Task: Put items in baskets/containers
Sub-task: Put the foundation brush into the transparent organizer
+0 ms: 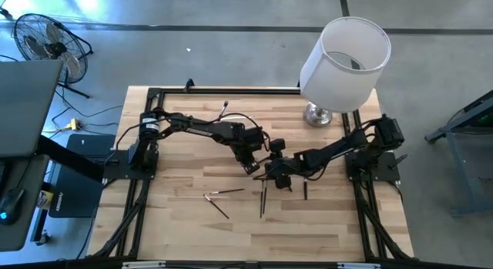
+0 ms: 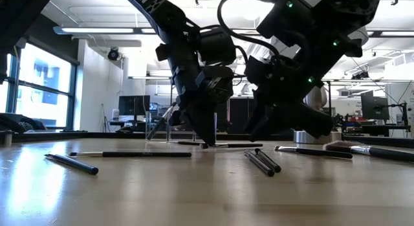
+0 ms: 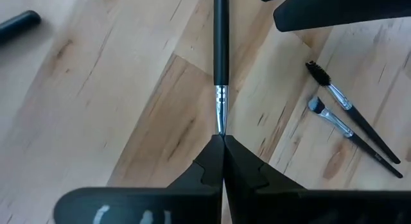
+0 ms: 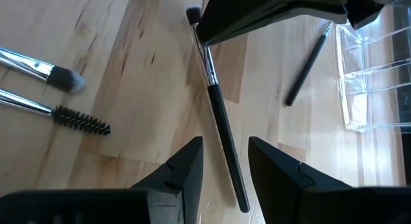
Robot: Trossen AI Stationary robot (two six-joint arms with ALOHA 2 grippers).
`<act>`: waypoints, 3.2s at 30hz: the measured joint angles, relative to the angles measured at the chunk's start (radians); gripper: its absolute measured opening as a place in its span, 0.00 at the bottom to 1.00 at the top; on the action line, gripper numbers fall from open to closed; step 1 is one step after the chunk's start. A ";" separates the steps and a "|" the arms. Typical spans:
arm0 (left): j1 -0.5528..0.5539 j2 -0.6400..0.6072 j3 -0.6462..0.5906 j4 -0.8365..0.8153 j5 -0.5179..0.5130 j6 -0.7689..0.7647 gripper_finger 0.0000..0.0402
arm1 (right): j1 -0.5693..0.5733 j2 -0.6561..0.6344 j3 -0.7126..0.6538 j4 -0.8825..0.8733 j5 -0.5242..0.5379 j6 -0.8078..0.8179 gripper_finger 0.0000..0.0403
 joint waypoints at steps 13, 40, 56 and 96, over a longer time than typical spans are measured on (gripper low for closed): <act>-0.001 -0.019 0.006 0.036 0.031 -0.004 0.00 | 0.000 0.000 0.004 0.008 -0.037 -0.009 0.29; -0.082 -0.018 0.101 -0.136 -0.163 -0.003 0.00 | 0.000 -0.001 0.002 -0.019 -0.026 0.005 0.29; -0.138 -0.018 0.100 -0.100 -0.292 -0.030 0.01 | 0.000 -0.002 0.002 -0.016 -0.038 0.006 0.29; -0.190 0.074 0.104 -0.107 -0.335 -0.033 0.17 | 0.000 -0.002 0.000 -0.016 -0.062 0.006 0.29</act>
